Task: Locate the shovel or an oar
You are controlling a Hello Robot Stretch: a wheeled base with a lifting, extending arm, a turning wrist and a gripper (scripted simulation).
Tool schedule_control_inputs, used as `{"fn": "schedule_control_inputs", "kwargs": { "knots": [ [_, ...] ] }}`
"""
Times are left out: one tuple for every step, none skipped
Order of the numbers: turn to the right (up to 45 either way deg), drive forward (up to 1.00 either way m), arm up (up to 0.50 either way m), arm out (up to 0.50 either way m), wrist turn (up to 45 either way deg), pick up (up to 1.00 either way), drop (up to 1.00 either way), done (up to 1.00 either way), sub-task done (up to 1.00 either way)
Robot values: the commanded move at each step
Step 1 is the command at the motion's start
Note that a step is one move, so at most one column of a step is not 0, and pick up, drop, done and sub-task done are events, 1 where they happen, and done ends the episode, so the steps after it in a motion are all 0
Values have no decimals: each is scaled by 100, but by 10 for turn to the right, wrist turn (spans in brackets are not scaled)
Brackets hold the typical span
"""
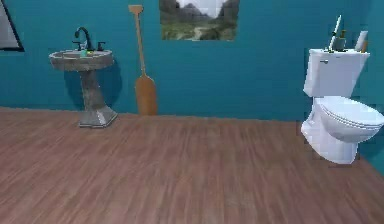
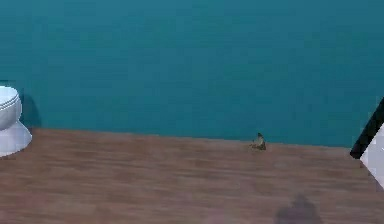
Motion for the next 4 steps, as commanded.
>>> {"fn": "schedule_control_inputs", "kwargs": {
  "knots": [
    [0,100,0,0,0,0,0,0,0],
    [0,100,0,0,0,0,0,0,0],
    [-420,0,0,0,0,0,0,0,0],
    [0,0,0,0,0,0,0,100,0]
  ]
}}
